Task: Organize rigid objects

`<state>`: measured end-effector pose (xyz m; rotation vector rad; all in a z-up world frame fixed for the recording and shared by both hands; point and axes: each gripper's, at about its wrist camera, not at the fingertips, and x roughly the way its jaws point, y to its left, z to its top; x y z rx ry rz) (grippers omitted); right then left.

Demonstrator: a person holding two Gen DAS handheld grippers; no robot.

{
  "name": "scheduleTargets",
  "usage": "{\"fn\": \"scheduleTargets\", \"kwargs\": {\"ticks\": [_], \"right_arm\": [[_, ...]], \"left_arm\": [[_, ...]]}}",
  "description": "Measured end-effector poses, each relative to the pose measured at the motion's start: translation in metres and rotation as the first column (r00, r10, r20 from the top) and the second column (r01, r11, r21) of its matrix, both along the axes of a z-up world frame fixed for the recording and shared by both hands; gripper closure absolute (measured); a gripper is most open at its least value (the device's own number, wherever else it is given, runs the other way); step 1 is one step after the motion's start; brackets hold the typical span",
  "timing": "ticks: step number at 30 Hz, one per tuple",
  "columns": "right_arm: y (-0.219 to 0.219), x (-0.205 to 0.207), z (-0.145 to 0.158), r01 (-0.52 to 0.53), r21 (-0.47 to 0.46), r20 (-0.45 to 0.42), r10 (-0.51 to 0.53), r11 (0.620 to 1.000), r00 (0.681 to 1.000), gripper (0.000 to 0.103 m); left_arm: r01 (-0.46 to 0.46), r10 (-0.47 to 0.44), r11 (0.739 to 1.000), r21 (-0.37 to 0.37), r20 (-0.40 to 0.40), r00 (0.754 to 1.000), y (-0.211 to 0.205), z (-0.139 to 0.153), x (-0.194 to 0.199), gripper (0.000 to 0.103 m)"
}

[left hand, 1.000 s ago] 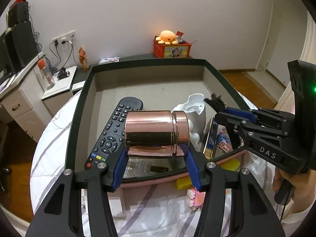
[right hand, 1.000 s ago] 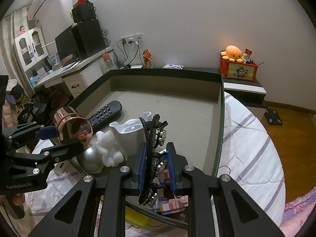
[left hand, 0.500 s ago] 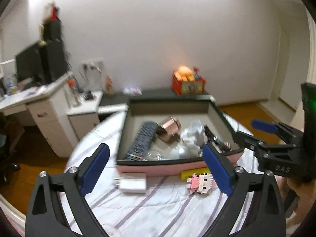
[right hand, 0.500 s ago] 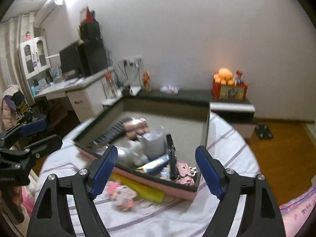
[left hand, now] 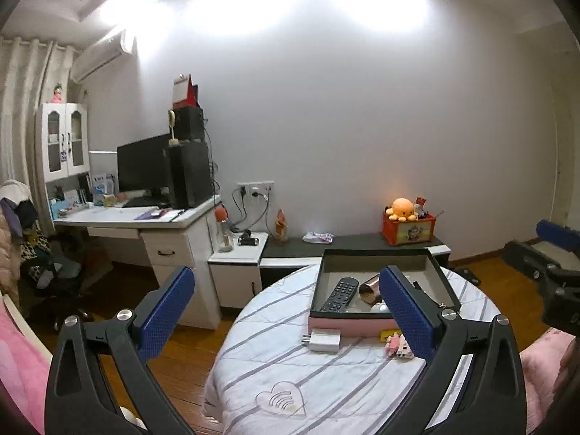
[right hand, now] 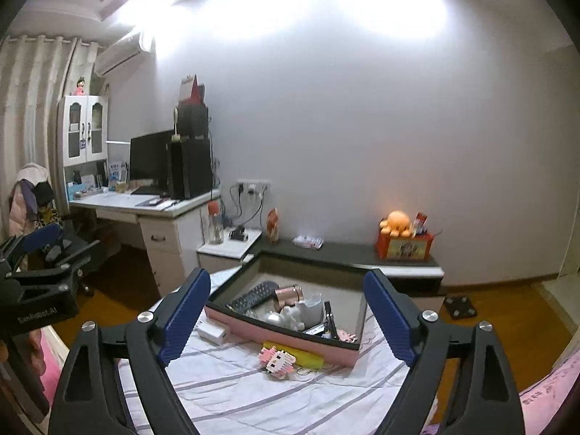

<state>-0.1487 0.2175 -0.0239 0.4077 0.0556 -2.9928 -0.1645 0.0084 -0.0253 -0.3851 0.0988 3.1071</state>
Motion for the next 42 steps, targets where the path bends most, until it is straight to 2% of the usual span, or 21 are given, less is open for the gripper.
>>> {"fn": "scheduleTargets", "kwargs": {"ticks": [2, 3, 12, 20, 35, 40, 42], "right_arm": [[-0.007, 0.016, 0.007, 0.011, 0.009, -0.030, -0.011, 1.000, 0.999, 0.009], [-0.009, 0.023, 0.010, 0.015, 0.011, -0.044, -0.014, 1.000, 0.999, 0.000], [-0.027, 0.065, 0.026, 0.041, 0.038, -0.129, -0.036, 0.998, 0.991, 0.000], [-0.036, 0.078, 0.031, 0.066, 0.051, -0.178, -0.056, 0.997, 0.982, 0.000], [-0.024, 0.054, 0.018, 0.079, 0.028, -0.142, -0.075, 0.996, 0.987, 0.000], [-0.014, 0.032, 0.002, 0.074, 0.013, -0.089, -0.073, 0.997, 0.993, 0.000], [-0.007, 0.021, -0.007, 0.077, 0.005, -0.056, -0.077, 0.997, 0.995, 0.000]], "left_arm": [[0.007, -0.007, 1.000, 0.003, -0.020, 1.000, -0.004, 0.005, 0.016, 0.000], [0.006, -0.006, 1.000, 0.003, -0.031, 1.000, -0.004, 0.007, 0.023, 0.000], [0.008, -0.005, 1.000, 0.028, -0.112, 0.994, -0.016, 0.020, 0.065, 0.000], [0.010, -0.001, 0.998, 0.054, -0.163, 0.987, -0.022, 0.026, 0.078, 0.000], [0.018, -0.016, 1.000, 0.011, -0.114, 0.993, -0.006, 0.013, 0.048, 0.000], [0.024, -0.025, 1.000, -0.019, -0.047, 0.999, 0.002, -0.004, 0.021, 0.000], [0.044, -0.044, 0.999, -0.022, 0.009, 0.999, 0.004, -0.017, 0.005, 0.000]]}}
